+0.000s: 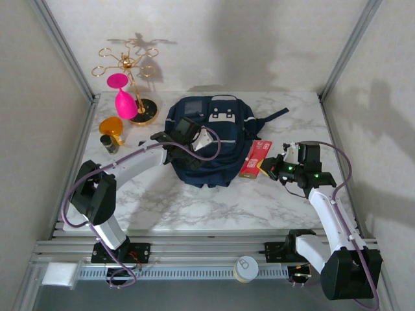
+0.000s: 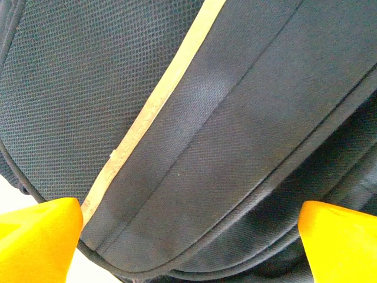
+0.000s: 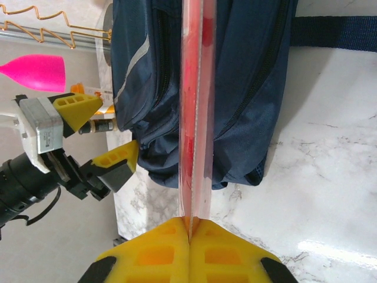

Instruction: Pack books, pencil case, and school supplies into a backpack

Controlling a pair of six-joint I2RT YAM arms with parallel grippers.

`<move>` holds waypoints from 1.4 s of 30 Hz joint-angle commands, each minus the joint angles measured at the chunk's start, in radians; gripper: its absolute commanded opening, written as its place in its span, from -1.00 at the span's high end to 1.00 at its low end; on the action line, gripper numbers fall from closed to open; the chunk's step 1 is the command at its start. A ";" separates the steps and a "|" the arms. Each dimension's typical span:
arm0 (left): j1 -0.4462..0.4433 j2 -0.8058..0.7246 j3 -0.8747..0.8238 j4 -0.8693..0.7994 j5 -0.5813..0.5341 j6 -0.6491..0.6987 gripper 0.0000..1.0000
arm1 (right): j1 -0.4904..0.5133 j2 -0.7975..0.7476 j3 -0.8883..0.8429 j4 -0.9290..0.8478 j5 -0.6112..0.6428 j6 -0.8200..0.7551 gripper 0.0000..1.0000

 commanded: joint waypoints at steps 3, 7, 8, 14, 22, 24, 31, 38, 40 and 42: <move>0.013 0.017 0.032 0.085 -0.051 0.031 -0.80 | 0.008 0.003 -0.015 0.026 -0.020 -0.010 1.00; 0.025 0.049 0.130 0.044 -0.028 0.041 -0.63 | 0.008 0.002 -0.012 0.027 -0.021 -0.007 1.00; 0.029 0.053 0.143 0.036 -0.012 0.044 -0.59 | 0.008 0.002 -0.011 0.026 -0.019 -0.007 1.00; 0.035 0.073 0.145 0.041 0.035 0.025 -0.23 | 0.008 0.000 -0.003 0.026 -0.025 -0.005 1.00; -0.010 0.077 0.017 0.122 0.052 -0.006 0.08 | 0.010 0.003 -0.008 0.055 -0.046 0.014 1.00; -0.011 0.088 0.014 0.139 0.048 -0.006 0.21 | 0.011 0.003 -0.004 0.058 -0.048 0.015 1.00; -0.016 0.105 0.081 0.138 0.041 -0.053 1.00 | 0.016 0.010 0.011 0.057 -0.059 0.017 1.00; -0.113 0.090 0.243 0.070 0.016 -0.391 1.00 | 0.033 0.044 0.051 0.134 -0.112 0.078 1.00; -0.159 0.133 0.337 -0.004 -0.015 -0.496 1.00 | 0.046 0.071 0.069 0.166 -0.101 0.110 1.00; -0.193 0.177 0.426 -0.078 -0.071 -0.621 1.00 | 0.050 0.095 0.067 0.214 -0.066 0.162 1.00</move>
